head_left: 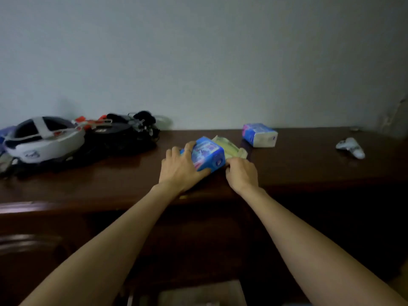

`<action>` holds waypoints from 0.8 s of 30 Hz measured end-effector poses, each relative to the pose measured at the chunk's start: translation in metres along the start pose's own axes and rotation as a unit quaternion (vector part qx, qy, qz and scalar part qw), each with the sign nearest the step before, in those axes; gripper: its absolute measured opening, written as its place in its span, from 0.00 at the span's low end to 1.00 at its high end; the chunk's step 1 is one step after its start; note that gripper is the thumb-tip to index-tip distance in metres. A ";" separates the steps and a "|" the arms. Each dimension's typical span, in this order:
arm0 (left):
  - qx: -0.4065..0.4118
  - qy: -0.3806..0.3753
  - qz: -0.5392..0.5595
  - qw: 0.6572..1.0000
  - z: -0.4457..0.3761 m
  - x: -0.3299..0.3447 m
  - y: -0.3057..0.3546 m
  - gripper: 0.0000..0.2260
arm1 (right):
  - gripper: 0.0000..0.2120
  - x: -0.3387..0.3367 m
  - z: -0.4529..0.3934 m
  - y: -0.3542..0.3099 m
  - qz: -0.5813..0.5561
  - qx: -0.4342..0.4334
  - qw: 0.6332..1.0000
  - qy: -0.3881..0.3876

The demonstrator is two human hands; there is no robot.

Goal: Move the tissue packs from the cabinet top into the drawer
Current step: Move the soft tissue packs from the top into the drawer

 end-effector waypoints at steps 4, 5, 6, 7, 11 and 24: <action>-0.011 0.148 0.043 0.988 0.096 -0.019 0.011 0.44 | 0.07 -0.008 0.094 -0.023 -0.064 -0.087 0.986 0.128; 0.005 0.173 0.039 0.984 0.119 -0.017 0.014 0.45 | 0.09 -0.005 0.116 -0.022 -0.077 -0.097 0.980 0.153; 0.020 0.186 0.038 0.982 0.143 -0.011 0.014 0.46 | 0.12 0.001 0.136 -0.016 -0.095 -0.096 0.977 0.167; 0.033 0.184 0.041 0.982 0.166 -0.002 0.011 0.47 | 0.17 0.009 0.155 -0.007 -0.119 -0.088 0.975 0.165; 0.076 0.082 0.002 0.994 0.252 0.064 -0.024 0.48 | 0.32 0.067 0.221 0.028 -0.197 -0.069 0.977 0.049; -0.227 -0.209 -0.070 0.949 0.384 0.225 -0.212 0.52 | 0.11 0.254 0.328 0.074 -0.140 -0.058 0.956 -0.252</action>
Point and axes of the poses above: each hand's wrist, its own z-axis away from the middle knuckle, its own x-axis out of the palm, y = z × x, the point moved 6 cm from there along -z, towards the middle knuckle, and after that the axes turned 4 degrees about -y, right-handed, at the moved point
